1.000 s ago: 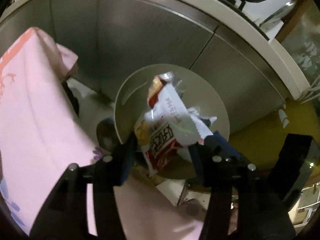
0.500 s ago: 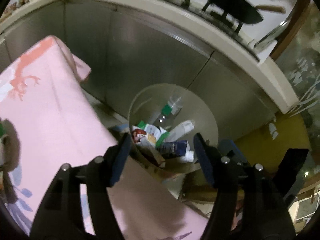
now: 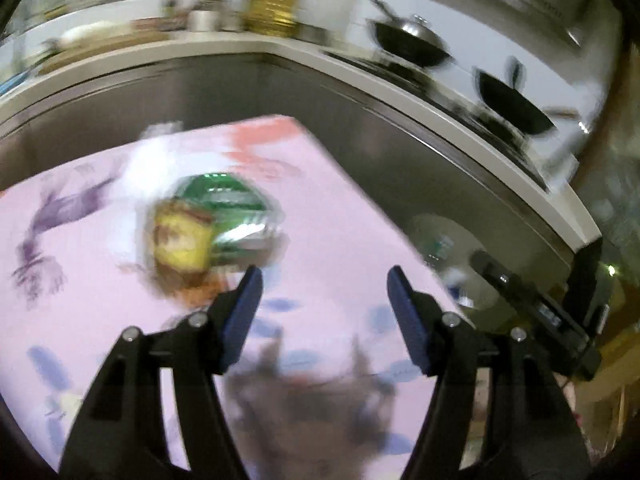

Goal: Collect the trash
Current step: 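Move both grippers back to the yellow box and green can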

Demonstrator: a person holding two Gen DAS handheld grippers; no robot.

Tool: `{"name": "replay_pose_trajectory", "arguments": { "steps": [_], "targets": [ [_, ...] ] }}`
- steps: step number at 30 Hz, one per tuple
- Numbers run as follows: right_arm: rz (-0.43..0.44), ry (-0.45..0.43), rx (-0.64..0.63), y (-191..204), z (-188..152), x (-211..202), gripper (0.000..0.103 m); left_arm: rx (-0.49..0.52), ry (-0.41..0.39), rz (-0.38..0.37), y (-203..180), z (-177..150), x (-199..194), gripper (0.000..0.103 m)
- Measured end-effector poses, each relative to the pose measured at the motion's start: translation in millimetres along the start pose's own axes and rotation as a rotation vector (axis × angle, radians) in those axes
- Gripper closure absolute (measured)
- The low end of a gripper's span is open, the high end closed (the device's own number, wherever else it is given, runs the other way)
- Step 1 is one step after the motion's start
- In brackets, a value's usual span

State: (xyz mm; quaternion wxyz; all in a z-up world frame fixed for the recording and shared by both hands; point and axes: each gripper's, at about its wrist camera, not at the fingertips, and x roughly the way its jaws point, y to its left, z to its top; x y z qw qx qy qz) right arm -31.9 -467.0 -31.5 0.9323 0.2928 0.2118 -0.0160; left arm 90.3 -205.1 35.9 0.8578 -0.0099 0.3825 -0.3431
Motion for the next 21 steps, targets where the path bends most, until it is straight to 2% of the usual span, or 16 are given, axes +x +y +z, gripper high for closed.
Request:
{"name": "replay_pose_trajectory", "arguments": {
  "steps": [1, 4, 5, 9, 11, 13, 16, 18, 19, 20, 21],
  "targets": [
    [0.033, 0.028, -0.017, 12, 0, 11, 0.052, -0.040, -0.017, 0.042, 23, 2, -8, 0.041],
    [0.134, 0.098, -0.037, 40, 8, 47, 0.052, -0.141, -0.018, 0.102, 70, 15, -13, 0.041],
    [0.150, 0.115, -0.030, 45, 10, 57, 0.052, -0.183, -0.026, 0.101, 88, 22, -13, 0.041],
    [0.194, 0.218, 0.048, 52, 36, 126, 0.052, -0.253, -0.034, 0.099, 122, 41, 1, 0.040],
    [0.197, 0.255, 0.073, 56, 41, 151, 0.052, -0.291, -0.012, 0.096, 133, 49, 18, 0.030],
    [0.213, 0.291, 0.090, 60, 43, 175, 0.052, -0.293, 0.012, 0.096, 136, 52, 34, 0.028],
    [0.249, 0.352, 0.127, 62, 38, 205, 0.052, -0.225, 0.057, 0.134, 127, 58, 62, 0.028],
    [0.289, 0.399, 0.142, 66, 33, 219, 0.052, -0.193, 0.047, 0.160, 126, 59, 67, 0.028],
    [0.308, 0.424, 0.137, 71, 29, 223, 0.052, -0.187, 0.041, 0.171, 128, 60, 68, 0.031],
    [0.333, 0.446, 0.132, 75, 25, 223, 0.052, -0.196, 0.036, 0.165, 133, 58, 66, 0.040],
    [0.365, 0.463, 0.129, 80, 19, 222, 0.053, -0.211, 0.039, 0.149, 140, 54, 64, 0.045]
  ]
}}
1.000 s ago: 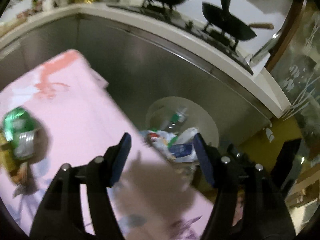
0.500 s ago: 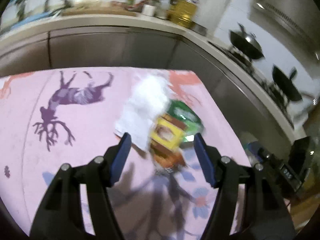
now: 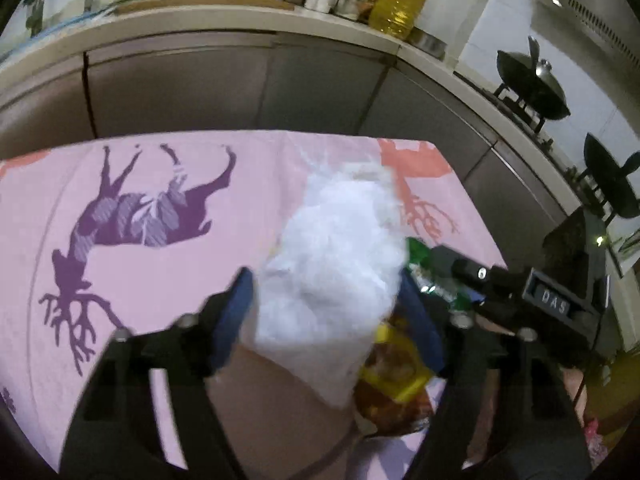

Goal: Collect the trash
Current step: 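Move both grippers back to the yellow box and green can, then grasp the yellow box with the left gripper while the right grasps the green can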

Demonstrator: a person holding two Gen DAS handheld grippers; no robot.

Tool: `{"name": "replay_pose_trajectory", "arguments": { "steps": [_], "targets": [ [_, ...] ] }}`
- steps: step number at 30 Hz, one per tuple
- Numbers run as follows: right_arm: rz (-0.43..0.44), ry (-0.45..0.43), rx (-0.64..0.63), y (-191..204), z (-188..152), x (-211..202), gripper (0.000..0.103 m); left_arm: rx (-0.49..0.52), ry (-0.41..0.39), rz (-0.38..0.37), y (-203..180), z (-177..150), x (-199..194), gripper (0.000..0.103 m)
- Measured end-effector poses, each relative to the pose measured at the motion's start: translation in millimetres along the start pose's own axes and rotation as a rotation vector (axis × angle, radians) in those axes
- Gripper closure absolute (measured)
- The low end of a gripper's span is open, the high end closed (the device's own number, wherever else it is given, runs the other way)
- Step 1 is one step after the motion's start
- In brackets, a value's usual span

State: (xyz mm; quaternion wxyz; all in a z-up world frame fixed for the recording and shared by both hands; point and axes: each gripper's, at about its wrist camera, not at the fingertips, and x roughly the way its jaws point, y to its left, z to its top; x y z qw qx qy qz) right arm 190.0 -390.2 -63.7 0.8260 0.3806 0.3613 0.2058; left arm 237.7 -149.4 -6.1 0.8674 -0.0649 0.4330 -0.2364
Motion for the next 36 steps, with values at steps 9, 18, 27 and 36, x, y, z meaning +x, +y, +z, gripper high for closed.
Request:
{"name": "replay_pose_trajectory", "arguments": {
  "steps": [9, 18, 27, 36],
  "targets": [
    [0.141, 0.140, -0.047, 50, -82, 12, 0.054, -0.214, -0.069, 0.066, 106, -54, -68, 0.049],
    [0.070, 0.108, -0.137, 81, -114, -3, 0.054, -0.402, -0.077, 0.150, 180, -106, -123, 0.049],
    [0.038, 0.091, -0.055, 71, -107, 8, 0.054, -0.306, -0.031, 0.042, 145, -91, -103, 0.041],
    [0.049, 0.118, 0.002, 55, -103, 22, 0.061, -0.374, 0.053, -0.181, 147, -84, -62, 0.039]
  ]
}}
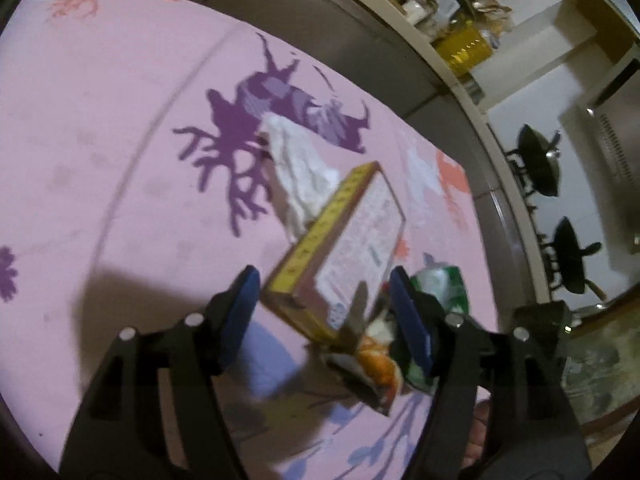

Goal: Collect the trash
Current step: 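Grasp the yellow box with the left gripper while the right grasps the green can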

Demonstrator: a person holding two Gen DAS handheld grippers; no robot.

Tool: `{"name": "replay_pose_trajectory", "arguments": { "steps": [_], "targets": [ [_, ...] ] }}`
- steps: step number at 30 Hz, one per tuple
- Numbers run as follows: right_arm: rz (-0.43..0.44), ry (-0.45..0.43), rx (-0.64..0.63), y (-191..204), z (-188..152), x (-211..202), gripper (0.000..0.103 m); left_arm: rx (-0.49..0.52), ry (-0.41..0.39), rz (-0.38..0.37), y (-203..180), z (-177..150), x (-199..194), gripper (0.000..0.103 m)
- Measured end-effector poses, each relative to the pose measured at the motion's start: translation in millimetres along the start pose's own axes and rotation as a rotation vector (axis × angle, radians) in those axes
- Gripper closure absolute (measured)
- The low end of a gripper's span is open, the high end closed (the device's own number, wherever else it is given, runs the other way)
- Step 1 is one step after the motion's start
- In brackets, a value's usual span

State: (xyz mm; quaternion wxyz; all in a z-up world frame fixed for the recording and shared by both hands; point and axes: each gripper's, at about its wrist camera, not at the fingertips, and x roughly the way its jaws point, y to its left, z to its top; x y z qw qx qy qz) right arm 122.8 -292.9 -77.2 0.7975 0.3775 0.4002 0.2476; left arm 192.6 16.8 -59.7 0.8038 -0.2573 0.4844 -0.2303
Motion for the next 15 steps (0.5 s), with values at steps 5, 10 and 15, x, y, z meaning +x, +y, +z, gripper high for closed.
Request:
{"name": "replay_pose_trajectory", "arguments": {
  "steps": [5, 10, 15],
  "targets": [
    [0.023, 0.010, -0.023, 4, -4, 5, 0.065, 0.015, -0.012, 0.017, -10, -8, -3, 0.066],
    [0.061, -0.020, -0.049, 14, -8, -4, 0.077, 0.066, -0.077, 0.020, -25, -12, -21, 0.077],
    [0.094, -0.100, -0.026, 16, -7, -32, 0.090, 0.094, -0.112, -0.053, -45, -12, -42, 0.079]
  ]
}}
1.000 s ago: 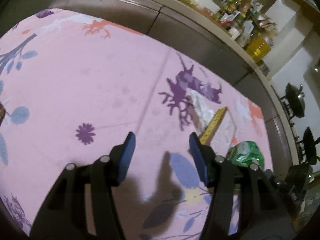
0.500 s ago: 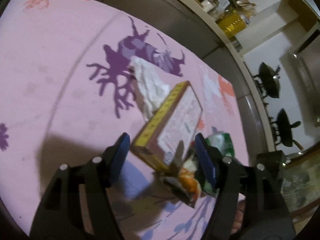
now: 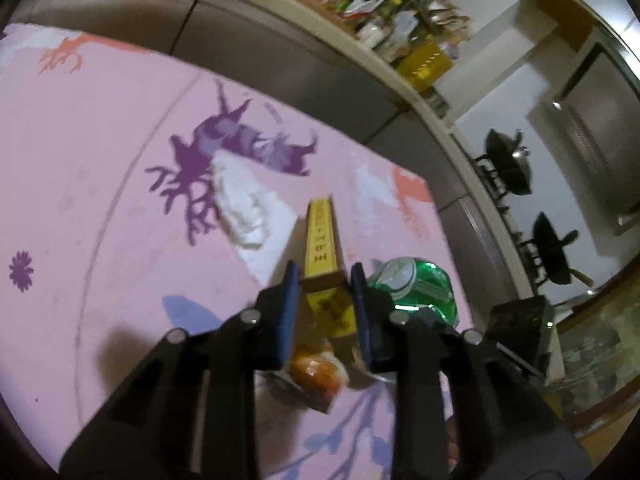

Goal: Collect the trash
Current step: 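Grasp the yellow box with the left gripper while the right grasps the green can, then carry box and can over the beige bin and open both grippers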

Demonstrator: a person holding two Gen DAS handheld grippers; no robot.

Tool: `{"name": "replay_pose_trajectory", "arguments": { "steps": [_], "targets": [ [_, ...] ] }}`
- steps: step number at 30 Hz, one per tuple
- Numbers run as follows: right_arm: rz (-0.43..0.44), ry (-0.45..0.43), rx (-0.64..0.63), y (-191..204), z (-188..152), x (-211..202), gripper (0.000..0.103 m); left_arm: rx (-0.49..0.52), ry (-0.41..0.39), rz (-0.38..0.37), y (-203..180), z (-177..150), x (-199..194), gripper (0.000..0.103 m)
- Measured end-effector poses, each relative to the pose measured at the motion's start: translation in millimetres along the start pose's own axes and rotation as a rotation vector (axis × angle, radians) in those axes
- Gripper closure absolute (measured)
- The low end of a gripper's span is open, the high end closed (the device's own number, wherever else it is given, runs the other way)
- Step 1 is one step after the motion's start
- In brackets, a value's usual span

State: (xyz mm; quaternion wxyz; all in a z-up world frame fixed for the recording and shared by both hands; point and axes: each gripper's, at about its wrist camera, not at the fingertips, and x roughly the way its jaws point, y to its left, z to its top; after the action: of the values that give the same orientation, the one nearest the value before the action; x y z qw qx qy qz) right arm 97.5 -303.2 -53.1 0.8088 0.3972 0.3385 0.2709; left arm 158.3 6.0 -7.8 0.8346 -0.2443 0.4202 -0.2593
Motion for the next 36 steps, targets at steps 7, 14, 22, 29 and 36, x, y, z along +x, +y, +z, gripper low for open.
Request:
{"name": "replay_pose_trajectory", "arguments": {
  "steps": [7, 14, 22, 29, 36],
  "targets": [
    [-0.035, -0.109, 0.020, -11, -3, -46, 0.091, 0.117, 0.046, -0.019, -43, -12, 11, 0.080],
    [-0.052, -0.215, 0.039, -26, -10, -99, 0.091, 0.189, 0.075, -0.096, -93, -17, 22, 0.081],
    [-0.088, -0.334, 0.075, -56, -13, -157, 0.091, 0.322, 0.155, -0.145, -176, -33, 65, 0.081],
    [-0.174, -0.500, 0.084, -81, -16, -234, 0.091, 0.406, 0.236, -0.229, -254, -52, 117, 0.081],
    [-0.343, -0.669, 0.127, -124, -22, -317, 0.091, 0.505, 0.339, -0.309, -346, -92, 194, 0.081]
  ]
}}
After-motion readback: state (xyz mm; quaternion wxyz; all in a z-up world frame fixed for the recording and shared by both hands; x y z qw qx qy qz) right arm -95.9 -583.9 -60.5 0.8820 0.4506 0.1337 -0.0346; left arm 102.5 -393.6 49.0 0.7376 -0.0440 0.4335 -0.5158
